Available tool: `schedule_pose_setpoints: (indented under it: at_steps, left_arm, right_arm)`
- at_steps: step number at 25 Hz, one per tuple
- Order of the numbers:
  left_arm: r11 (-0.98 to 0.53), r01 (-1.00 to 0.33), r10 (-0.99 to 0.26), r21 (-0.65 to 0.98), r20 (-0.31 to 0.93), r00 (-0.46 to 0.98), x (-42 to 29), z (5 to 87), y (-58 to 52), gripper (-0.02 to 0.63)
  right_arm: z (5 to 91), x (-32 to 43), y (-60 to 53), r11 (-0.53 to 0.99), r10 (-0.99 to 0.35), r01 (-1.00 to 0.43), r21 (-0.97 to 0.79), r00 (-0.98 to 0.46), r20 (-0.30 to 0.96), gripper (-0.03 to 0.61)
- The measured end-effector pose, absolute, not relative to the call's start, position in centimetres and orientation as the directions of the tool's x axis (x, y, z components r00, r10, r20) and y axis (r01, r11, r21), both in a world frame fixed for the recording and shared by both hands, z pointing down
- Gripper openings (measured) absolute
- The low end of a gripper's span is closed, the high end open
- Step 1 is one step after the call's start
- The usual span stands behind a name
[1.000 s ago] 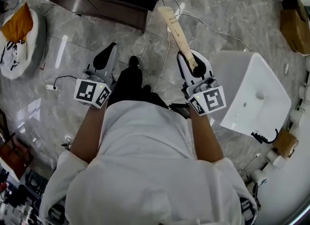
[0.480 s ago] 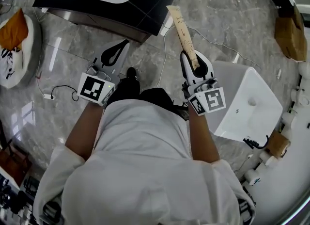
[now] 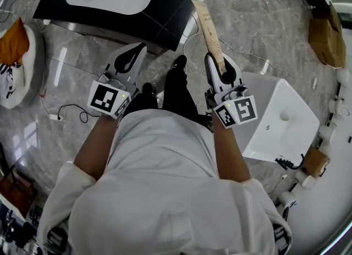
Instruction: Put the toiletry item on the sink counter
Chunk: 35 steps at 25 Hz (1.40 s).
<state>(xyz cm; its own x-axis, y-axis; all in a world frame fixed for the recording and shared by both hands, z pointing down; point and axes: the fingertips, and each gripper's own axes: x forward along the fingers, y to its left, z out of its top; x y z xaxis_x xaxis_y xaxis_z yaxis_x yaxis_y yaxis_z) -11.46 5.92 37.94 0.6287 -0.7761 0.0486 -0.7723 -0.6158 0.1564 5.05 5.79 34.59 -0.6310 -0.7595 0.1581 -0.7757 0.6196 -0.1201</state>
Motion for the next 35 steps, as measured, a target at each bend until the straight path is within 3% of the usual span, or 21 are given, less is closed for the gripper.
schedule_pose_setpoints:
  at_steps: [14,27,35]
  left_arm:
    - [-0.515,-0.852,-0.848,0.096,0.085,0.523,-10.8,36.5,-5.3,0.015]
    - [-0.323,-0.941,-0.929,0.096,0.159,0.335,-10.7,36.1,-15.0,0.015]
    - [-0.325,-0.933,-0.917,0.155,0.191,0.351,-13.0,39.6,-18.2,0.015]
  right_arm:
    - [34.1,6.7,-7.8,0.701,-0.694,-0.698,-0.148,-0.715,0.085,0.081]
    - [35.1,7.5,-21.2,0.858,-0.489,-0.498,-0.126,-0.867,0.096,0.081]
    - [39.0,4.9,-22.9,0.863,-0.465,-0.487,-0.131,-0.869,0.171,0.081]
